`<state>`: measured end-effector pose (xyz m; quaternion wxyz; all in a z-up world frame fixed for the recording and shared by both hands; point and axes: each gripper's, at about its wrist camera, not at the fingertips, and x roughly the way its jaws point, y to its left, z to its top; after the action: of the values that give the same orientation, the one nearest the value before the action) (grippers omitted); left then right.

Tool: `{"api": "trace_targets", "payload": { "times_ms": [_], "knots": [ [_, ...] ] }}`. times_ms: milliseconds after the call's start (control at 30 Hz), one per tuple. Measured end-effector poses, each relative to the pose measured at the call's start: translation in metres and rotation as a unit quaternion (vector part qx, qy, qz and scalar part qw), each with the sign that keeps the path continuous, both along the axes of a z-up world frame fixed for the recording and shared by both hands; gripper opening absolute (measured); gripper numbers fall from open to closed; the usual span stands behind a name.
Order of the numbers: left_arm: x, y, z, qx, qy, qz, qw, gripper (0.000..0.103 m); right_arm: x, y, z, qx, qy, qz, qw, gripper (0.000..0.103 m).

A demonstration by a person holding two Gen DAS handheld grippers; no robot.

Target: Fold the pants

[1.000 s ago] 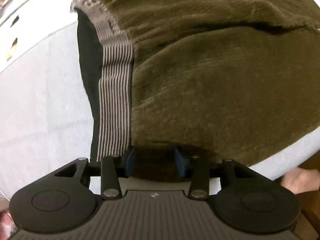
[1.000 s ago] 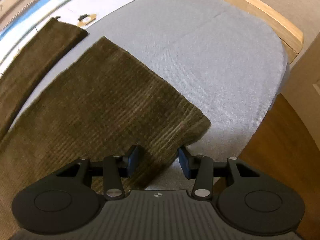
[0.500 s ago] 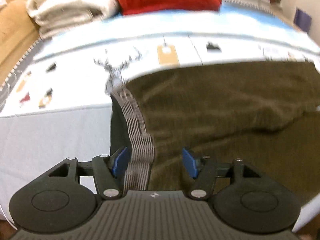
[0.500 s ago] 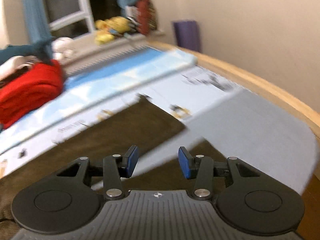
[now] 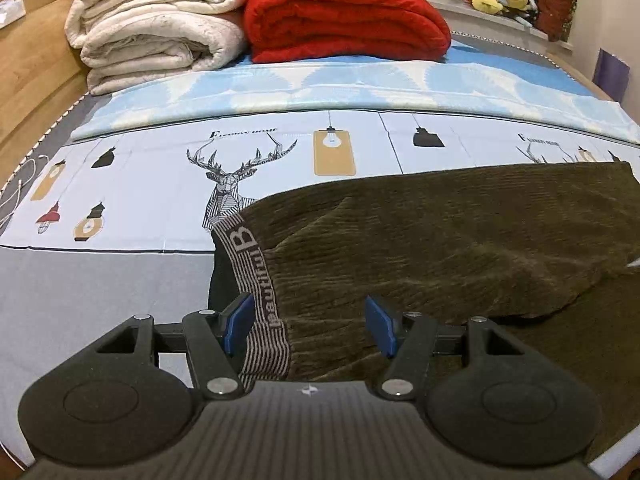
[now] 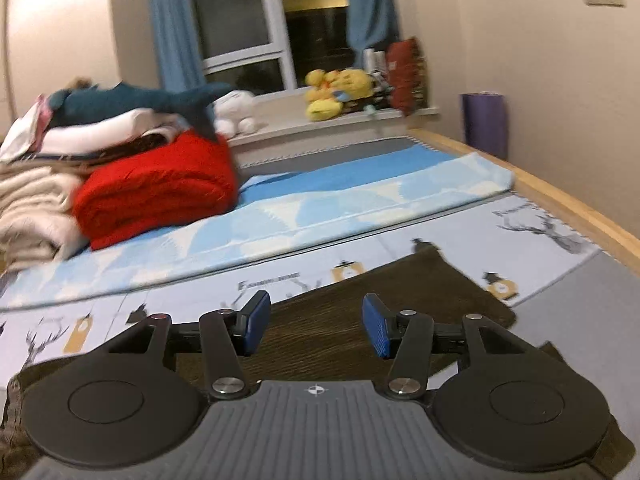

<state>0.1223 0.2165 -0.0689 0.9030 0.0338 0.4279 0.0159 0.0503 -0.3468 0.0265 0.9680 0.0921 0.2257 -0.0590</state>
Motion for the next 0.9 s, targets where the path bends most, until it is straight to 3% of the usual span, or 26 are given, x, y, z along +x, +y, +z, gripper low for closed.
{"api": "trace_targets", "payload": {
  "times_ms": [267, 367, 500, 567, 633, 667, 800, 867, 900],
  "knots": [
    [0.030, 0.009, 0.000, 0.003, -0.005, 0.054, 0.9985, 0.069, 0.026, 0.033, 0.000, -0.005, -0.003, 0.019, 1.000, 0.052],
    [0.042, 0.016, -0.006, 0.010, 0.001, 0.063, 0.9980, 0.069, 0.035, 0.042, 0.002, -0.008, -0.013, 0.032, 0.999, 0.046],
    [0.060, 0.031, -0.017, 0.014, 0.001, 0.090, 0.9958, 0.068, 0.038, 0.056, 0.008, -0.035, -0.047, 0.038, 0.998, 0.047],
    [0.070, 0.039, -0.019, 0.006, -0.004, 0.102, 0.9947, 0.059, 0.038, 0.059, 0.010, -0.037, -0.057, 0.044, 0.997, 0.047],
    [0.082, 0.043, -0.021, 0.003, -0.017, 0.105, 0.9943, 0.028, 0.042, 0.061, 0.011, -0.032, -0.056, 0.054, 0.996, 0.047],
    [0.088, 0.043, -0.021, -0.002, -0.021, 0.098, 0.9950, 0.024, 0.045, 0.062, 0.011, -0.032, -0.051, 0.061, 0.996, 0.047],
    [0.116, 0.039, -0.033, -0.044, -0.026, 0.042, 0.9978, 0.024, 0.052, 0.069, 0.010, -0.036, -0.034, 0.089, 0.995, 0.048],
    [0.132, 0.034, -0.041, -0.047, -0.030, 0.027, 0.9981, 0.029, 0.055, 0.072, 0.009, -0.035, -0.028, 0.102, 0.994, 0.048],
    [0.139, 0.032, -0.046, -0.048, -0.030, 0.018, 0.9982, 0.039, 0.056, 0.073, 0.008, -0.037, -0.026, 0.107, 0.993, 0.048]
  ]
}}
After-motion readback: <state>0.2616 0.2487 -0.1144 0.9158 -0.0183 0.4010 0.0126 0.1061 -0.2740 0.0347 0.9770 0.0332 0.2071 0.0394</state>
